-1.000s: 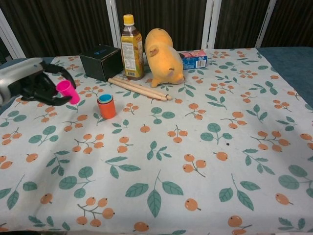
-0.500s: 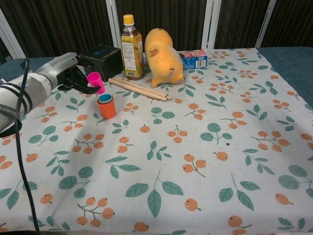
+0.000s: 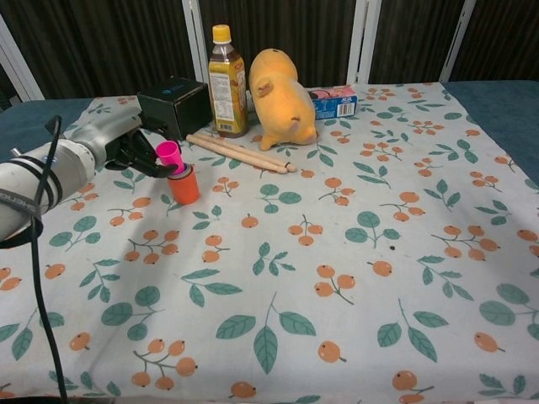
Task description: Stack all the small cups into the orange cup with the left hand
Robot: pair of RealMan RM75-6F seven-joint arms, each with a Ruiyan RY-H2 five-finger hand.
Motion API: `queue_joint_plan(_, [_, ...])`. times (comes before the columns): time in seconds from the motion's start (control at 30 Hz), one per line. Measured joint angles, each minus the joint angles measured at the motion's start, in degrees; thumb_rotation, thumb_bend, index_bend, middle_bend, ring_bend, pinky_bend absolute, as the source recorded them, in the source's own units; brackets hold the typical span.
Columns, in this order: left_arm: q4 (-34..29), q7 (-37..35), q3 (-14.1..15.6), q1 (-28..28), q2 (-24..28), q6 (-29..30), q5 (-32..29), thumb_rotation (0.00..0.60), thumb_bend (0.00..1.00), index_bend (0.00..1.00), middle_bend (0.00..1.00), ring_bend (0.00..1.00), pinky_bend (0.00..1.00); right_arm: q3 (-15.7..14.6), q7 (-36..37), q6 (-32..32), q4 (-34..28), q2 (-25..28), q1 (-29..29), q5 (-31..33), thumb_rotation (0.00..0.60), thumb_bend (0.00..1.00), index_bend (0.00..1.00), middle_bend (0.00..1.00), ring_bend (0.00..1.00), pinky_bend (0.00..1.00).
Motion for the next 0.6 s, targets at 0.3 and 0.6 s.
queue_joint_plan(0.3, [-1.7,2.1,0.7,-0.5,0.8,-2.2,-2.8,0.6,0.34,0.07,1.0,1.0,1.0,0.0,-0.1,-0.1,0.0,0.0,0.0,-0.1,0.6,0.12,0.0,0.0,0.0,0.0])
queue_joint_plan(0.6, [-5.8,3.1,1.5,-0.1,3.0,-1.5,-3.1,0.6,0.34,0.0,1.0,1.0,1.0,-0.1,0.2,0.6,0.1,0.1,-0.3,-0.4,0.6,0.12,0.0,0.0,0.0,0.0])
